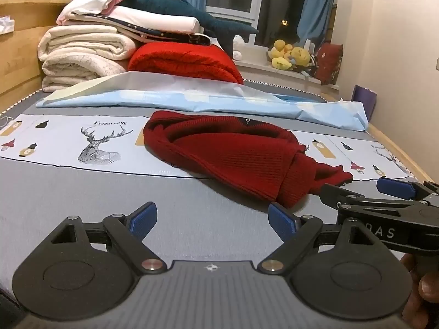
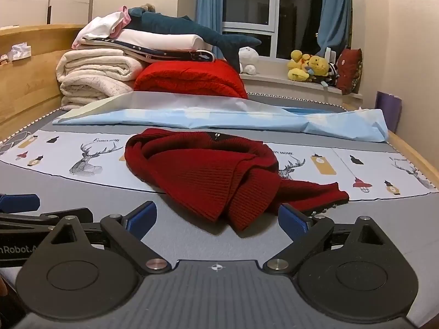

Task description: Fold small clothes

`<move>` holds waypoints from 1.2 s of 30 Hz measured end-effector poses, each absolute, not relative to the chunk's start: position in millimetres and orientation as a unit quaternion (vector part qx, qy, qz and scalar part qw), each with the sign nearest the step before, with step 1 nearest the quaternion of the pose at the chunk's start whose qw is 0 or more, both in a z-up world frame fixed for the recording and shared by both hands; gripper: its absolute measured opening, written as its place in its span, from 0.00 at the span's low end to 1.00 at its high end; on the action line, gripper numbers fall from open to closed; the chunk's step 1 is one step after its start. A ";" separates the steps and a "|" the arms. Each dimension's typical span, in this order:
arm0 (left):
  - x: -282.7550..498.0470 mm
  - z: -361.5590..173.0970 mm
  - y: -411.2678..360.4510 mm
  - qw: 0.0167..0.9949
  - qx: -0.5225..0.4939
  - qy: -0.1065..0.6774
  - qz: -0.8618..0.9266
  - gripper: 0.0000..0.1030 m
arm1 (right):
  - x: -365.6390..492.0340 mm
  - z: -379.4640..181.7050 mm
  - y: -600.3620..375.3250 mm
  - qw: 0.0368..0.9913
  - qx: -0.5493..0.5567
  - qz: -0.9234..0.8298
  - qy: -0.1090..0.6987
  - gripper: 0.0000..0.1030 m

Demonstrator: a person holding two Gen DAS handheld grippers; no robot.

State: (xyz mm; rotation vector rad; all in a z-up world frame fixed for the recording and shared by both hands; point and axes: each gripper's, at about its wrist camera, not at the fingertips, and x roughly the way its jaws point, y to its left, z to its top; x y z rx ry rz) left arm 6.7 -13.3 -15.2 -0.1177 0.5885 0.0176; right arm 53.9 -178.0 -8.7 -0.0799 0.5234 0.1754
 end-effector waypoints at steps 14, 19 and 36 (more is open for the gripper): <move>6.9 -15.7 -15.7 0.954 -0.063 0.294 0.010 0.89 | 54.2 -11.6 -174.9 0.961 -0.039 0.083 0.260 0.93; 6.9 -15.8 -15.6 0.954 -0.063 0.294 0.010 0.89 | 54.6 -9.4 -178.7 0.961 -0.035 0.084 0.263 0.93; 6.9 -15.9 -15.4 0.954 -0.063 0.294 0.010 0.89 | 54.8 -10.6 -178.7 0.960 -0.025 0.086 0.265 0.93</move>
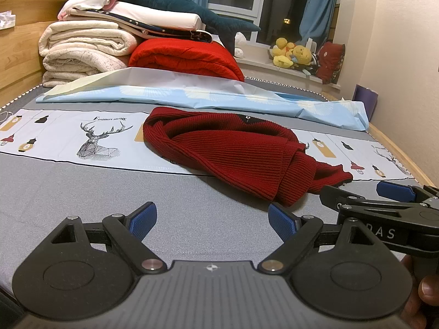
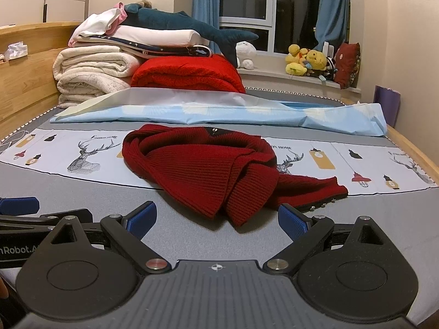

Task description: Fold small clothes

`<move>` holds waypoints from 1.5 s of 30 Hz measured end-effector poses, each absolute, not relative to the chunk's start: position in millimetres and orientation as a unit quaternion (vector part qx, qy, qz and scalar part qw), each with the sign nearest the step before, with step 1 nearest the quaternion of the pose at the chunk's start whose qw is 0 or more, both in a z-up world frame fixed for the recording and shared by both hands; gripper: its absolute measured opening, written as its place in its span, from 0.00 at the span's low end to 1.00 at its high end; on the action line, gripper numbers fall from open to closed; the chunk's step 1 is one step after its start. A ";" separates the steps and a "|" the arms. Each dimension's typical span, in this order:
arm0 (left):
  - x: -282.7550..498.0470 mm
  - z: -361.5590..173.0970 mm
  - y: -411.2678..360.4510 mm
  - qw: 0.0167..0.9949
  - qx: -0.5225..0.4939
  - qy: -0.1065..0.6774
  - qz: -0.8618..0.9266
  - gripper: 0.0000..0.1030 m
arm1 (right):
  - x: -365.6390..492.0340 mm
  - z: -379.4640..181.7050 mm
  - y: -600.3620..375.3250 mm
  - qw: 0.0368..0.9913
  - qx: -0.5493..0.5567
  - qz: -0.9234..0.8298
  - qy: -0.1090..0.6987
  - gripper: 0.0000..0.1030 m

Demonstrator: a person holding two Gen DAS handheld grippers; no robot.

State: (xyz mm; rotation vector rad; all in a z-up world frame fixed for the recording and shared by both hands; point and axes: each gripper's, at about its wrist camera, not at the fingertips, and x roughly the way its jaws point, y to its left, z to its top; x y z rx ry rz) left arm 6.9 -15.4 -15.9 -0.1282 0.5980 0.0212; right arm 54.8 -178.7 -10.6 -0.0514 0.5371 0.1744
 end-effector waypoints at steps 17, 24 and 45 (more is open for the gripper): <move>11.9 -18.9 -14.7 0.956 -0.051 0.289 0.019 0.71 | 93.5 13.7 -216.6 0.958 0.033 0.111 0.261 0.93; 51.1 -23.8 -8.0 0.937 -0.076 0.340 -0.008 0.43 | 129.5 -18.2 -275.1 0.951 0.070 0.043 0.297 0.70; 289.4 -137.1 -16.6 0.824 -0.305 0.476 0.028 0.15 | 153.4 -7.2 -340.5 0.954 0.107 0.067 0.273 0.63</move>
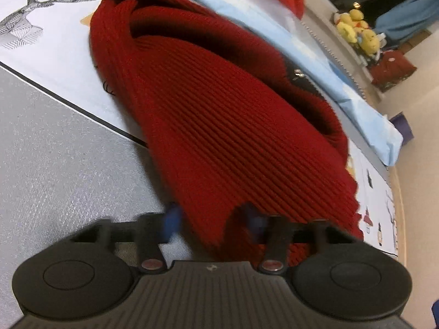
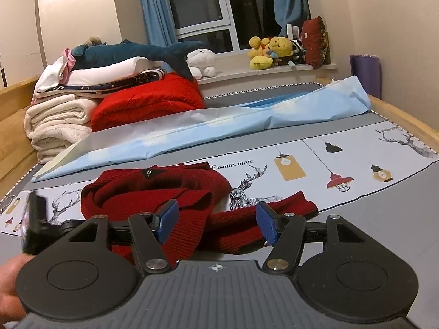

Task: Fold small clothes
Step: 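Grasp the red sweater body with the left tool while the right tool grasps a sleeve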

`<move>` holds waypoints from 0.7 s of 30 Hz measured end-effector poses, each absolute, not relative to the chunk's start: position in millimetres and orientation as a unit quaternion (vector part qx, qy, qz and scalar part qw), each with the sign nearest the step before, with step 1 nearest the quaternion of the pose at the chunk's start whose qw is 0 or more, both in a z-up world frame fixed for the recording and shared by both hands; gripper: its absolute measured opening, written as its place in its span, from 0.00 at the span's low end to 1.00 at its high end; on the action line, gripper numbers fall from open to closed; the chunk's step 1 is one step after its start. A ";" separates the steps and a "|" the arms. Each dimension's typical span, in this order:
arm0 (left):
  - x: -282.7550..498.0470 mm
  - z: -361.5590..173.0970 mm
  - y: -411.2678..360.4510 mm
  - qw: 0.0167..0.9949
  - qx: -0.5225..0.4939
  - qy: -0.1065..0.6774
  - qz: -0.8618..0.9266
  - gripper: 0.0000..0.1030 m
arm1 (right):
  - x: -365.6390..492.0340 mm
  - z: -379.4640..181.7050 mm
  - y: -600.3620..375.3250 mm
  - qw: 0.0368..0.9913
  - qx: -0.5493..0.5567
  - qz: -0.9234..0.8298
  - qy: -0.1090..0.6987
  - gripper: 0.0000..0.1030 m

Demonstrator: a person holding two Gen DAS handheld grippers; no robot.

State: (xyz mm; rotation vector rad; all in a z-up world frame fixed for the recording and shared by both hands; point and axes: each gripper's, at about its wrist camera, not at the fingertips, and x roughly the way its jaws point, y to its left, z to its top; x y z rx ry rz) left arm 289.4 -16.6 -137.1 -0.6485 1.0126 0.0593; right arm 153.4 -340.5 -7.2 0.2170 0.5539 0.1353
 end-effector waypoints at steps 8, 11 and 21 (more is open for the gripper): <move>243.2 -66.9 44.8 0.882 -0.136 0.446 -0.072 0.09 | 158.9 -7.6 -340.3 0.952 0.107 0.044 0.283 0.64; 211.7 -52.7 98.6 0.887 -0.041 0.456 -0.062 0.09 | 158.7 -9.6 -338.5 0.952 0.108 0.031 0.286 0.64; 161.3 -88.7 206.4 0.863 -0.037 0.504 -0.030 0.10 | 168.1 -20.8 -325.7 0.942 0.119 0.023 0.312 0.45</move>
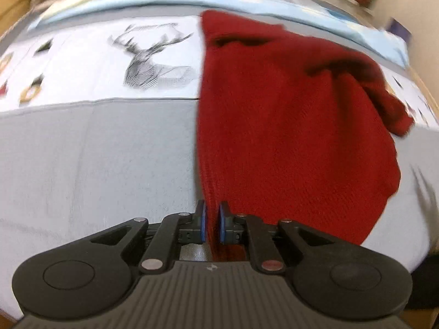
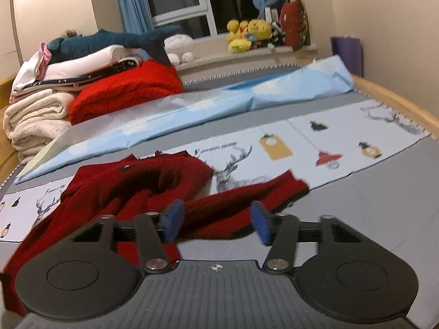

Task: Fold small clothes
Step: 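Grasp the red sweater body with the left tool while the right tool grasps a sleeve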

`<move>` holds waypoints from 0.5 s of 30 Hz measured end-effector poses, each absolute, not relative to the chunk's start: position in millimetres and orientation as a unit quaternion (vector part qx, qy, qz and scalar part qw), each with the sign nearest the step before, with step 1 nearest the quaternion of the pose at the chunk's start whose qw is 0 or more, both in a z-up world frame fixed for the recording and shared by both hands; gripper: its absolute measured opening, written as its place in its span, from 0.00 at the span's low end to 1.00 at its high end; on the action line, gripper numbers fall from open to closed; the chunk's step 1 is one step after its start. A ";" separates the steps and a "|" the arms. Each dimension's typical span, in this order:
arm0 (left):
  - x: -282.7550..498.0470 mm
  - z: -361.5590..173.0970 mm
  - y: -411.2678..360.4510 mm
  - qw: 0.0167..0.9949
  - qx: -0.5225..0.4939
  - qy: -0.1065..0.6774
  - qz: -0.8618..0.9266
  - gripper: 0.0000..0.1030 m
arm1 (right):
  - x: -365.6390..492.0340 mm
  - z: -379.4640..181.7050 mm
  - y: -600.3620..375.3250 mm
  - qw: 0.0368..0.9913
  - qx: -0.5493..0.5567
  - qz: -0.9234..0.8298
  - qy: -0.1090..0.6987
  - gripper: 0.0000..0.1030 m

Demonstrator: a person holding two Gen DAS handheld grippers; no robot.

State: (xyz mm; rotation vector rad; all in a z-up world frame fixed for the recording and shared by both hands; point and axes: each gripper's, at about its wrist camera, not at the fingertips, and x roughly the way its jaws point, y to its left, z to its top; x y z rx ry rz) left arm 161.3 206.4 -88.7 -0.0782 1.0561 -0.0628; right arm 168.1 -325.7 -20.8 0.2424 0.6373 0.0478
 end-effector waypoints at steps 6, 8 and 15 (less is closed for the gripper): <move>182.0 -94.8 202.3 0.853 -0.047 0.519 -0.033 0.24 | 203.5 -48.7 -285.3 0.911 0.124 0.067 0.388 0.46; 193.3 -98.7 199.7 0.848 -0.044 0.528 -0.033 0.26 | 220.4 -63.7 -269.0 0.896 0.118 0.075 0.421 0.46; 189.4 -126.6 194.5 0.830 -0.034 0.556 -0.017 0.30 | 270.7 -112.3 -224.1 0.876 0.088 0.061 0.471 0.59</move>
